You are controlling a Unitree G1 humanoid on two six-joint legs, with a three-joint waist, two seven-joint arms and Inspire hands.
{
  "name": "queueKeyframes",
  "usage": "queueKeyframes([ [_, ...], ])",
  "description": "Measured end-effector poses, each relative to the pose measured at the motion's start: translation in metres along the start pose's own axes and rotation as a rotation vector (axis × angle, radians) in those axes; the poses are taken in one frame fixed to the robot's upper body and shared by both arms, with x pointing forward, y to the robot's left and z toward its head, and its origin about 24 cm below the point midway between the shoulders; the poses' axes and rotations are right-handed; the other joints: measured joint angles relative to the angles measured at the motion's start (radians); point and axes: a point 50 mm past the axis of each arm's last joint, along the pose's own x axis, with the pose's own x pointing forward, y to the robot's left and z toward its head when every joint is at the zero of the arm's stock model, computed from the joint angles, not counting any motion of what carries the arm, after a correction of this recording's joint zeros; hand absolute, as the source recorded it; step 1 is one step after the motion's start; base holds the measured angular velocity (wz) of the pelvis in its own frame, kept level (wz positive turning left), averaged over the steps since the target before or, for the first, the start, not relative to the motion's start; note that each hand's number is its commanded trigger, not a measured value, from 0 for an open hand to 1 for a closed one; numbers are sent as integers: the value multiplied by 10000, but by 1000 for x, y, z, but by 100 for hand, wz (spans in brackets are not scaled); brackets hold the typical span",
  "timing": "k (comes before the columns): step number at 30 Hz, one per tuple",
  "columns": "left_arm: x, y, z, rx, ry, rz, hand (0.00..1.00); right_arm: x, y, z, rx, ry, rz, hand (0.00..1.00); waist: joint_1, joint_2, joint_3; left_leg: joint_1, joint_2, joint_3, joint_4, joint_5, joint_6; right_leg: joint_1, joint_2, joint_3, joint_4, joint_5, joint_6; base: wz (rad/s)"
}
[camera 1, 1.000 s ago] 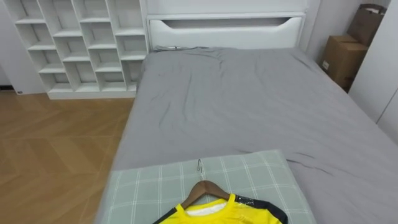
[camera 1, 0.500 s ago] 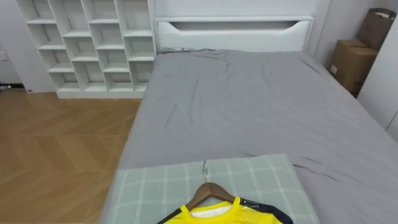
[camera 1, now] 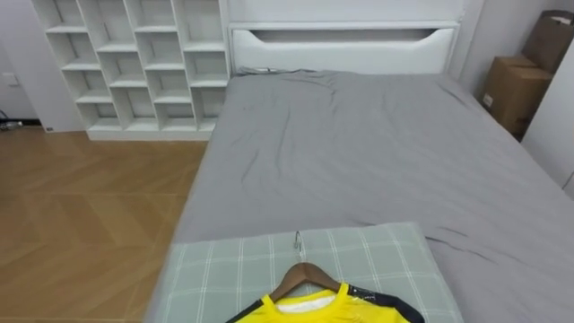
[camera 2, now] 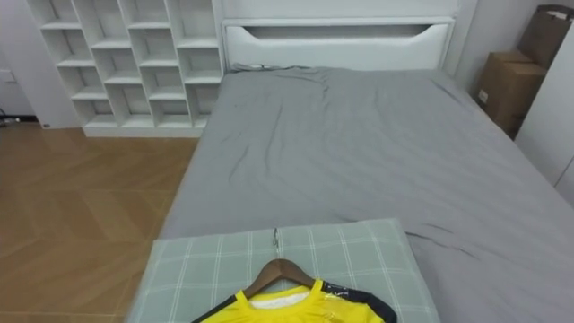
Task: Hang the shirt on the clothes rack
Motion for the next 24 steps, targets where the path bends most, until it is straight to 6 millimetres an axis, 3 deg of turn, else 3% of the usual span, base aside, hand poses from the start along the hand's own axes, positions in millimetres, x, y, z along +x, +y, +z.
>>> queueKeyframes([
  [10,-7,-20,63,1863,-4238,-588,0,-1,0,2,-172,-325,243,0,-297,6,10,-46,-3,-32,-36,21,-13,-42,-4,-24,-23,0,0,0],
  [17,-18,-26,100,2177,-6318,-536,0,0,1,7,-301,-487,321,0,-540,-13,-19,-165,0,-3,-89,61,-42,-216,17,101,-21,3,-6,-2],
  [24,-22,-30,115,2170,-7033,-658,0,0,-1,8,-342,-493,274,0,-567,63,-21,-144,5,14,-86,60,-42,-266,33,333,-22,3,-6,-8],
])
